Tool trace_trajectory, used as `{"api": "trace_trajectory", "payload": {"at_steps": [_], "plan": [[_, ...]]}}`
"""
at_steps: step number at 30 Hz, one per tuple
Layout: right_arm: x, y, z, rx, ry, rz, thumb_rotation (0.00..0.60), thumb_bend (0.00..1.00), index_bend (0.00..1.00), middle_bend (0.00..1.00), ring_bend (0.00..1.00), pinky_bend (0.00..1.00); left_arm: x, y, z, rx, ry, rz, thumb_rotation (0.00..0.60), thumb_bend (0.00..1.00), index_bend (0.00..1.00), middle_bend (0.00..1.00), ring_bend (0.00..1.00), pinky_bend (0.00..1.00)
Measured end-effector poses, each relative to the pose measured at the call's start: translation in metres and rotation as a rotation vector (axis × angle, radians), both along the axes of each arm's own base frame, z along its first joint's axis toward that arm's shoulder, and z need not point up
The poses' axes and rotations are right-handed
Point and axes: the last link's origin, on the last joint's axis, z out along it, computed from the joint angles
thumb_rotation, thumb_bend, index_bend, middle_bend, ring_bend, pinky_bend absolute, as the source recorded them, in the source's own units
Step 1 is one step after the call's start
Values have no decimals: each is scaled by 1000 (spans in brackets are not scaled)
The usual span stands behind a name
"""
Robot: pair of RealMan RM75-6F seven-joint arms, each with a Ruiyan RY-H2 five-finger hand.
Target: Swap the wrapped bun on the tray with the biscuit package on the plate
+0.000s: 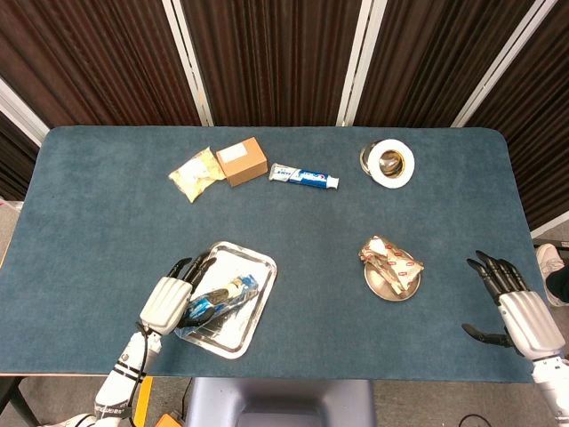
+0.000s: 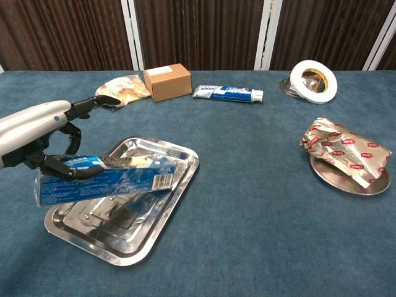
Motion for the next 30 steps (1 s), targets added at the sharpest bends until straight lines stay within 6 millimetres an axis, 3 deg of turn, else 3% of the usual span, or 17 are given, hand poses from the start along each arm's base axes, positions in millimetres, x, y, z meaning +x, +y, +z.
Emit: {"api": "trace_trajectory", "payload": {"at_steps": [7,10,12,16,19,22,26,30], "plan": [[2,2,-1,5,2,10,600,267,0,0,0,0,2,6,-4,-9,-84,15,383,240,0,0,0,72],[1,2,0,-2,1,8,600,267,0,0,0,0,5,6,0,-3,-123,-4,290,228,0,0,0,53],[1,2,0,-2,3,7,600,267,0,0,0,0,6,5,6,-1,-157,-11,259,228,0,0,0,49],[3,3,-2,3,15,13,600,267,0,0,0,0,0,-3,27,15,-186,-13,261,258,0,0,0,47],[4,6,-3,0,36,20,600,267,0,0,0,0,-16,-15,46,62,-169,-19,317,279,0,0,0,41],[5,8,-5,-16,72,28,600,267,0,0,0,0,-40,-31,62,149,-143,-12,343,280,0,0,0,35],[7,10,-12,-34,137,40,600,267,0,0,0,0,-84,-54,86,307,-66,1,429,291,0,0,0,19],[10,14,-25,-32,193,53,600,267,0,0,0,0,-111,-74,97,350,5,-22,447,293,0,0,0,19]]}}
